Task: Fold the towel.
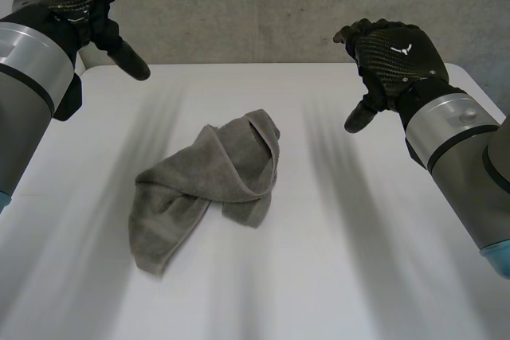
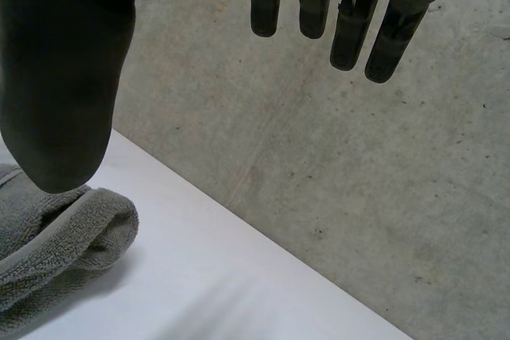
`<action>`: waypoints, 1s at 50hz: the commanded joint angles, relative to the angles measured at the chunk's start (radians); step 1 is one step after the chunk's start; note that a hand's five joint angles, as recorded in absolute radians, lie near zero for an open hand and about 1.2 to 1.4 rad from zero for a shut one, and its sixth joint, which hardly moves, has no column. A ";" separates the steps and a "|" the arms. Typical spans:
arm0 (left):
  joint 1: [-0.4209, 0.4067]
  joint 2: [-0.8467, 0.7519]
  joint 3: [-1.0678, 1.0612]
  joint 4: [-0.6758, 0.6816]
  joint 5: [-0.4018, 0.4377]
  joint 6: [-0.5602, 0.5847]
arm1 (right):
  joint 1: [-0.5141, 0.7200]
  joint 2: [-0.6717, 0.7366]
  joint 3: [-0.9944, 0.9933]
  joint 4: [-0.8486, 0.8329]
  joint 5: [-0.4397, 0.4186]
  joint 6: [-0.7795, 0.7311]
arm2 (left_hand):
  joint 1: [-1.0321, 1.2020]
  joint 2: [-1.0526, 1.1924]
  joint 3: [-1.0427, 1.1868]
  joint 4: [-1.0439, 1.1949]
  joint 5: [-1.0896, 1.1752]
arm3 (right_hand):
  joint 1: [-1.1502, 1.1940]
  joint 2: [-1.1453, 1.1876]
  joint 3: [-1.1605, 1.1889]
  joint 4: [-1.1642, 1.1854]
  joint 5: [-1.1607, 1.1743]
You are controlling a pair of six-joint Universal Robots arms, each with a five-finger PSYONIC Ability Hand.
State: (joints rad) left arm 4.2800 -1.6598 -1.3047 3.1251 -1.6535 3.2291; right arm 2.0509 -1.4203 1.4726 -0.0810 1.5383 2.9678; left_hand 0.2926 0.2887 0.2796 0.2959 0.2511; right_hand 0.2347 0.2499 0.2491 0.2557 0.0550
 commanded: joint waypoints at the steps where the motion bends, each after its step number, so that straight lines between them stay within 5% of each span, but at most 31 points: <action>1: -0.002 -0.003 -0.013 0.006 0.004 0.001 | -0.001 0.000 0.000 0.000 -0.003 0.000 | -0.076 -0.072 -0.063 -0.080 -0.209 | -0.060 -0.075 -0.075 -0.081 -0.055; 11: -0.008 -0.109 -0.021 0.015 0.017 0.009 | 0.003 0.064 -0.038 -0.008 -0.081 -0.030 | -0.061 -0.058 -0.049 -0.065 -0.195 | -0.060 -0.075 -0.075 -0.081 -0.055; 18: -0.017 -0.293 0.010 0.061 0.018 0.038 | 0.022 0.294 -0.145 -0.014 -0.282 -0.205 | -0.059 -0.055 -0.046 -0.062 -0.192 | -0.060 -0.075 -0.075 -0.081 -0.055; 23: -0.020 -0.420 0.036 0.122 0.041 0.086 | 0.023 0.463 -0.258 -0.029 -0.306 -0.328 | -0.056 -0.052 -0.043 -0.059 -0.189 | -0.060 -0.075 -0.075 -0.081 -0.055; 32: -0.043 -0.610 0.061 0.199 0.202 0.253 | 0.063 0.699 -0.435 -0.069 -0.320 -0.529 | -0.021 -0.017 -0.008 -0.024 -0.154 | -0.060 -0.075 -0.075 -0.081 -0.055; 37: -0.054 -0.678 0.070 0.204 0.207 0.363 | 0.064 0.744 -0.469 -0.080 -0.328 -0.558 | 0.317 0.321 0.330 0.314 0.184 | -0.039 -0.055 -0.054 -0.060 -0.034; 39: -0.055 -0.687 0.068 0.202 0.205 0.382 | 0.069 0.750 -0.474 -0.089 -0.337 -0.559 | 0.520 0.524 0.533 0.516 0.387 | 0.179 0.164 0.165 0.158 0.184; 40: -0.055 -0.686 0.064 0.204 0.204 0.391 | 0.075 0.751 -0.474 -0.101 -0.342 -0.559 | 0.723 0.727 0.736 0.720 0.590 | 0.510 0.495 0.496 0.489 0.516; 41: -0.057 -0.681 0.059 0.204 0.201 0.391 | 0.075 0.751 -0.474 -0.102 -0.342 -0.559 | 0.862 0.866 0.875 0.859 0.729 | 0.514 0.499 0.499 0.493 0.519; 43: -0.062 -0.667 0.055 0.204 0.198 0.391 | 0.081 0.744 -0.468 -0.124 -0.333 -0.556 | 1.003 1.007 1.016 0.999 0.870 | 1.159 1.144 1.145 1.138 1.165; 50: -0.075 -0.525 -0.013 0.210 0.136 0.345 | 0.077 0.643 -0.385 -0.128 -0.280 -0.547 | 1.104 1.108 1.117 1.100 0.971 | 1.162 1.146 1.147 1.141 1.167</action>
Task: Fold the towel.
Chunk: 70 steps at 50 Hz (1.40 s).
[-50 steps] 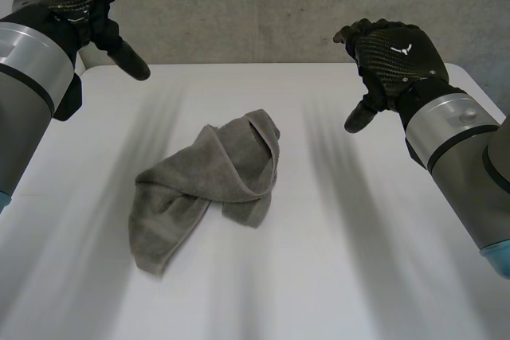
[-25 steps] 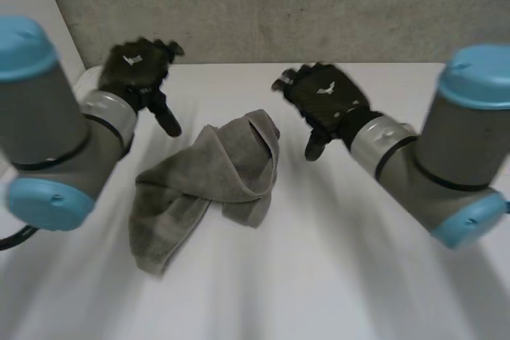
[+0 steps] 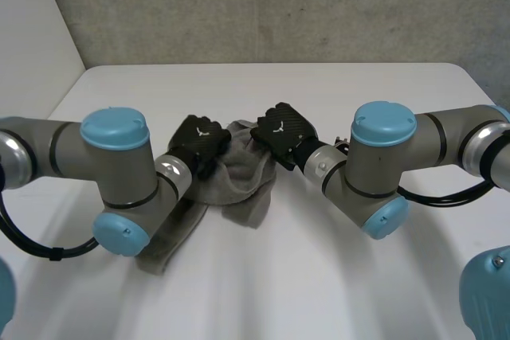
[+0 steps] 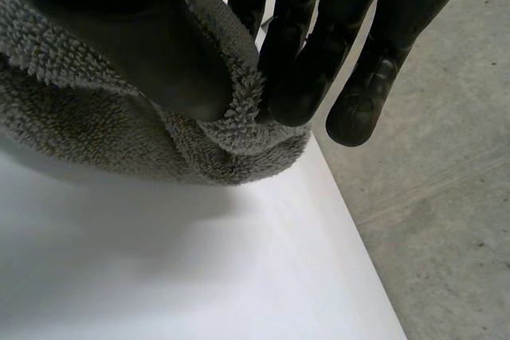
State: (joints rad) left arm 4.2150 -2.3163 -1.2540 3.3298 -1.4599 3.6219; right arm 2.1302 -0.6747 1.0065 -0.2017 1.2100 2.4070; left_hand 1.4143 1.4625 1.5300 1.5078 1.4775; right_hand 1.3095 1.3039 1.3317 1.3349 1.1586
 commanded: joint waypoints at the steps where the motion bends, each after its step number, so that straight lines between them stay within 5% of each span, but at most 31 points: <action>1: -0.013 0.179 -0.091 0.014 -0.075 -0.074 | -0.009 -0.164 0.134 -0.004 0.055 0.018 | -0.018 -0.066 -0.134 -0.112 -0.256 | 0.087 0.092 0.065 0.061 0.063; 15: -0.053 0.648 -0.442 0.053 -0.102 -0.227 | -0.096 -0.763 0.670 0.077 0.045 0.219 | -0.018 -0.066 -0.134 -0.112 -0.256 | 0.087 0.092 0.065 0.061 0.063; 20: -0.053 0.788 -0.596 0.054 -0.089 -0.226 | -0.187 -0.948 0.764 0.282 -0.013 0.225 | -0.018 -0.066 -0.134 -0.112 -0.256 | 0.087 0.092 0.065 0.061 0.063; 27: -0.070 0.828 -0.749 0.054 -0.076 -0.218 | -0.187 -0.953 0.771 0.488 -0.173 0.222 | -0.534 -0.582 -0.649 -0.627 -0.771 | 0.087 0.092 0.065 0.061 0.063; 29: -0.072 0.812 -0.760 0.054 -0.069 -0.215 | -0.185 -0.938 0.759 0.508 -0.198 0.221 | -0.593 -0.641 -0.708 -0.686 -0.830 | -0.094 -0.089 -0.116 -0.120 -0.118; 31: -0.070 0.795 -0.769 0.050 -0.062 -0.215 | -0.187 -0.886 0.712 0.512 -0.205 0.215 | -0.658 -0.706 -0.773 -0.751 -0.895 | -1.021 -1.015 -1.043 -1.046 -1.044; 33: -0.066 0.784 -0.772 0.043 -0.054 -0.213 | -0.184 -0.867 0.672 0.510 -0.204 0.213 | -0.746 -0.794 -0.861 -0.839 -0.983 | -1.086 -1.080 -1.108 -1.111 -1.110; 40: -0.056 0.798 -0.769 0.045 -0.048 -0.212 | -0.184 -0.800 0.547 0.502 -0.153 0.210 | -1.127 -1.175 -1.243 -1.220 -1.365 | -1.113 -1.107 -1.135 -1.138 -1.137; 56: -0.043 0.663 -0.679 0.046 -0.002 -0.151 | -0.259 -0.688 0.702 0.375 -0.070 0.103 | -1.075 -1.123 -1.190 -1.168 -1.313 | -1.048 -1.043 -1.071 -1.074 -1.072; 65: -0.049 0.566 -0.656 0.022 0.059 0.079 | -0.354 -0.681 0.820 0.205 -0.168 -0.001 | -1.001 -1.049 -1.117 -1.095 -1.239 | -1.010 -1.005 -1.033 -1.036 -1.034; 70: -0.052 0.554 -0.651 0.022 0.062 0.106 | -0.435 -0.646 0.846 0.200 -0.254 -0.132 | -0.998 -1.046 -1.114 -1.092 -1.236 | -0.955 -0.949 -0.977 -0.980 -0.978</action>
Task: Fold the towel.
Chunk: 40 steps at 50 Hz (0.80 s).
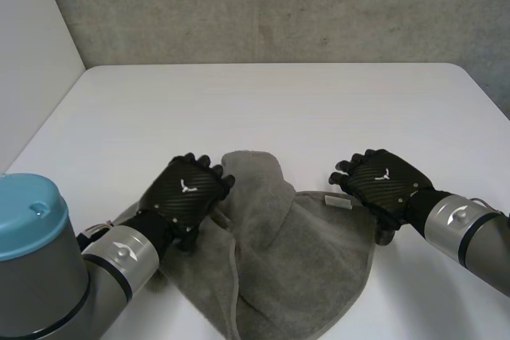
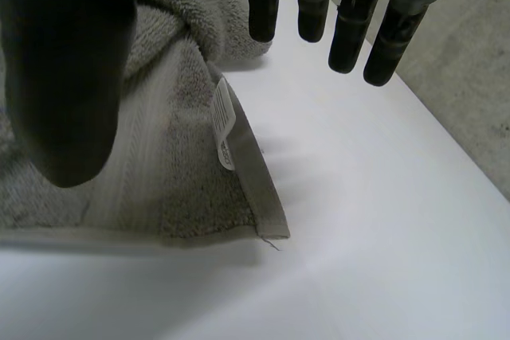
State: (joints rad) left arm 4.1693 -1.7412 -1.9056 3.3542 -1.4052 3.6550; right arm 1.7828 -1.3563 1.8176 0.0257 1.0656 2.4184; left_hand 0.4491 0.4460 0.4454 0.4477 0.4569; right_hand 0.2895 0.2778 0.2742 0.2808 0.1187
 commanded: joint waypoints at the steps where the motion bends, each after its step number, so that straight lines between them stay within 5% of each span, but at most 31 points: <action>1: -0.006 -0.021 0.000 -0.002 0.008 0.073 | -0.109 0.049 0.040 -0.026 -0.133 -0.180 | -0.033 -0.030 -0.029 -0.032 -0.215 | 0.092 0.103 0.107 0.100 0.088; 15: 0.003 -0.112 0.063 -0.026 0.008 0.077 | -0.157 0.181 0.046 -0.038 -0.185 -0.377 | 0.161 0.164 0.164 0.162 -0.022 | 0.156 0.168 0.172 0.165 0.153; 24: -0.006 -0.124 0.063 -0.029 0.009 0.076 | -0.152 0.230 0.029 -0.086 -0.185 -0.383 | 0.214 0.217 0.217 0.215 0.031 | 0.380 0.391 0.395 0.388 0.376; 29: -0.011 -0.135 0.063 -0.027 0.008 0.074 | -0.149 0.235 0.028 -0.130 -0.181 -0.364 | 0.501 0.504 0.504 0.502 0.318 | 0.506 0.518 0.521 0.515 0.502; 40: -0.005 -0.140 0.056 -0.021 0.008 0.074 | -0.146 0.270 0.028 -0.141 -0.179 -0.363 | 0.510 0.513 0.514 0.512 0.328 | 0.588 0.600 0.603 0.597 0.584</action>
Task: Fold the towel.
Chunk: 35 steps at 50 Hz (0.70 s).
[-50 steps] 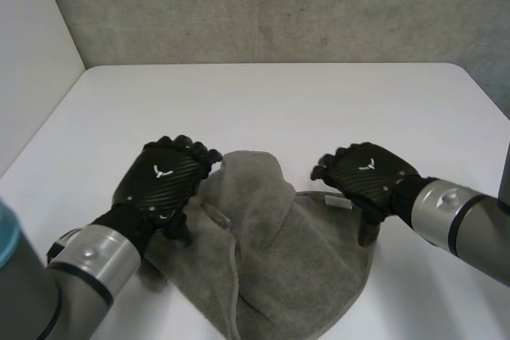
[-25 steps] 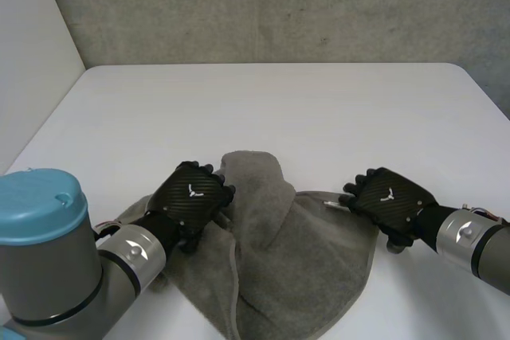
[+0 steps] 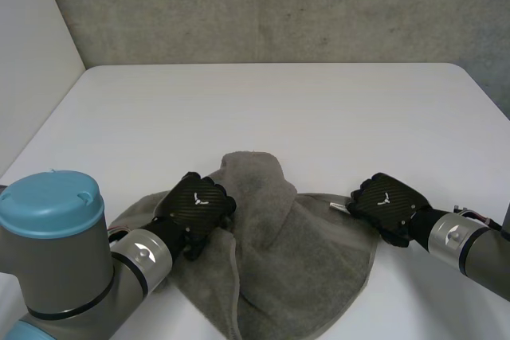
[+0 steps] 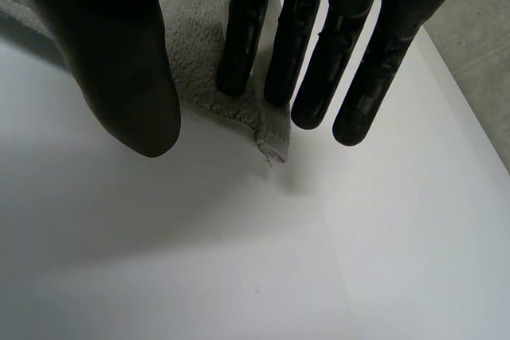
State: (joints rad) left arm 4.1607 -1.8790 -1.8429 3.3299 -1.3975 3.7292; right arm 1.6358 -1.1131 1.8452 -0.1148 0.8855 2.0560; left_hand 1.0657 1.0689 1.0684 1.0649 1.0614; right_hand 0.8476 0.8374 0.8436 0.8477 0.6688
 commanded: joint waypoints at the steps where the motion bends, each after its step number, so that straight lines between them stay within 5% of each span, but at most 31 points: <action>1: 0.004 -0.002 -0.007 0.003 0.000 0.000 | 0.002 0.029 0.000 -0.002 0.001 0.000 | -0.107 -0.110 -0.109 -0.106 -0.277 | 0.077 0.087 0.081 0.076 0.081; 6: 0.002 -0.005 -0.012 0.003 0.002 -0.002 | 0.006 0.029 0.000 -0.009 0.003 0.001 | 0.020 0.017 0.017 0.021 -0.151 | 0.165 0.175 0.169 0.165 0.169; 10: -0.002 -0.005 -0.012 0.007 0.000 -0.003 | 0.007 0.029 -0.003 -0.020 0.003 0.033 | 0.330 0.326 0.327 0.331 0.159 | 0.522 0.532 0.526 0.522 0.526; 20: 0.010 0.012 0.117 0.037 -0.017 -0.011 | 0.039 -0.010 -0.092 -0.059 0.007 0.236 | 0.331 0.327 0.328 0.331 0.160 | 0.549 0.559 0.553 0.549 0.553; 22: 0.012 0.012 0.172 0.045 -0.023 -0.011 | 0.084 -0.053 -0.240 -0.065 0.076 0.364 | 0.331 0.327 0.328 0.331 0.160 | 0.549 0.559 0.553 0.549 0.553; 23: 0.018 0.009 0.250 0.056 -0.038 -0.012 | 0.084 -0.053 -0.241 -0.065 0.076 0.365 | 0.331 0.327 0.328 0.331 0.160 | 0.549 0.559 0.553 0.549 0.553; 28: 0.070 0.008 0.557 0.106 -0.201 -0.088 | 0.119 -0.121 -0.603 -0.112 0.384 0.680 | 0.331 0.327 0.328 0.331 0.160 | 0.549 0.559 0.553 0.549 0.553; 29: 0.070 0.008 0.557 0.106 -0.201 -0.088 | 0.119 -0.122 -0.604 -0.112 0.385 0.681 | 0.331 0.327 0.328 0.331 0.160 | 0.549 0.559 0.553 0.549 0.553; 31: 0.087 0.006 0.754 0.141 -0.358 -0.217 | 0.121 -0.160 -0.713 -0.125 0.432 0.781 | 0.331 0.327 0.328 0.331 0.160 | 0.549 0.559 0.553 0.549 0.553; 35: 0.095 0.009 0.829 0.148 -0.416 -0.322 | 0.117 -0.195 -0.744 -0.112 0.425 0.835 | 0.331 0.327 0.328 0.331 0.160 | 0.549 0.559 0.553 0.549 0.553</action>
State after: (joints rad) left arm 4.2359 -1.8712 -1.2063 3.4497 -1.6613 3.5817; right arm 1.7545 -1.2500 1.2138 -0.2286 1.2664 2.7660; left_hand 1.4336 1.4914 1.5438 1.5076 1.4776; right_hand 1.3320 1.3326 1.3246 1.3337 1.1758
